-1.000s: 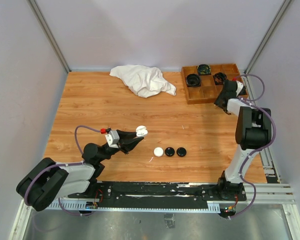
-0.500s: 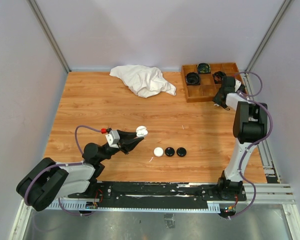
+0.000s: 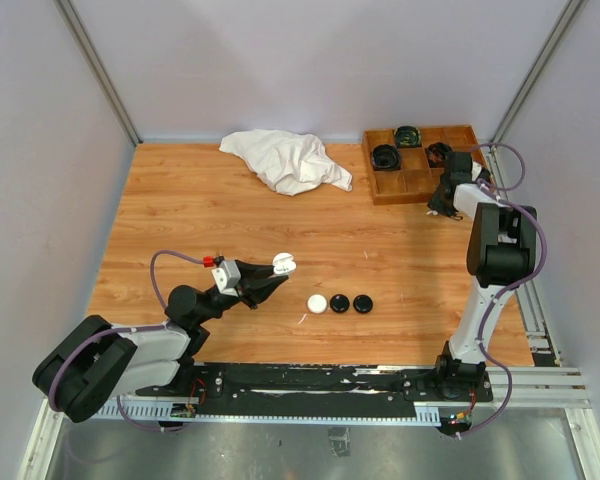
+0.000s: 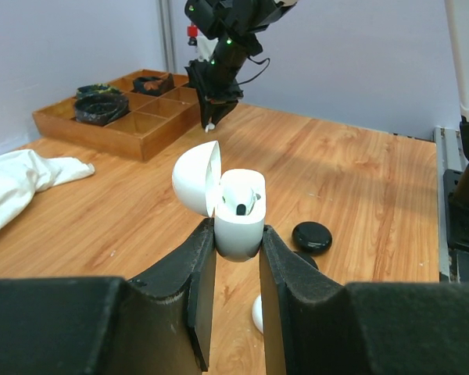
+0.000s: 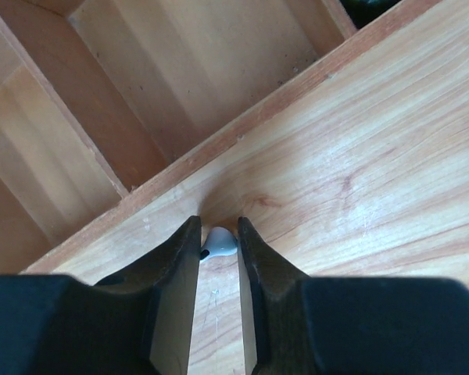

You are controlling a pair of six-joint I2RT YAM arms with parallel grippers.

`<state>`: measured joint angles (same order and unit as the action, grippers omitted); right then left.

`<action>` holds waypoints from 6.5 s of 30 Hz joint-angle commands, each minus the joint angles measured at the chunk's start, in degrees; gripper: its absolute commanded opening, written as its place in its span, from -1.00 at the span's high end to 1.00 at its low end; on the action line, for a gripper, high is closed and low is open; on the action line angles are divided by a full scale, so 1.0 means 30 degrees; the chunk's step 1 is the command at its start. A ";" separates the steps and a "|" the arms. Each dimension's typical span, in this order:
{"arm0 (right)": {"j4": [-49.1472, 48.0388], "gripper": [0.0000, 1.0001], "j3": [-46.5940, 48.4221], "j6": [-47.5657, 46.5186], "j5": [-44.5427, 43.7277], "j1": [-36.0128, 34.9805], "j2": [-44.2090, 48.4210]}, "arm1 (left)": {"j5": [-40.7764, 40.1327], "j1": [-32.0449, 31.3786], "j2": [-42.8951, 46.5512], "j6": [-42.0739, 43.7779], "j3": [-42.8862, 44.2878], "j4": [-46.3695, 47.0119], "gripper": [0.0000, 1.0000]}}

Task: Insert the wireless bluetooth earbuds into the charging case
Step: Adjust the earbud at the center of the board, then pick up the earbud from the center of the board, then place the earbud in the charging case.

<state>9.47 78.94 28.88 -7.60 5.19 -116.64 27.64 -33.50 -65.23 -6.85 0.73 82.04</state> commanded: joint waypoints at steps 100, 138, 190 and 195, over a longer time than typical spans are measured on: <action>0.7024 0.63 -0.2787 -0.7556 0.5134 -0.4583 0.7422 | 0.0602 -0.0063 -0.1888 -0.1012 -0.0244 0.4034 0.99; -0.1852 0.65 -0.7941 -0.4939 0.2131 -2.0093 1.9664 | 0.1399 -0.0055 0.1318 0.0696 0.1359 -0.0772 0.99; -0.7888 0.29 -1.0834 -0.7455 -0.1905 -2.4963 1.8080 | 0.1391 -0.0436 0.1330 -0.1056 0.1689 -0.0023 1.00; -0.6502 0.04 -1.0206 -0.8631 -0.1409 -2.4875 1.8663 | 0.1472 -0.0436 0.1339 -0.0997 0.1604 -0.0231 0.99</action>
<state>-13.52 46.22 6.55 -13.34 -68.86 -62.76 32.25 -34.37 -61.45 -9.69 4.21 79.61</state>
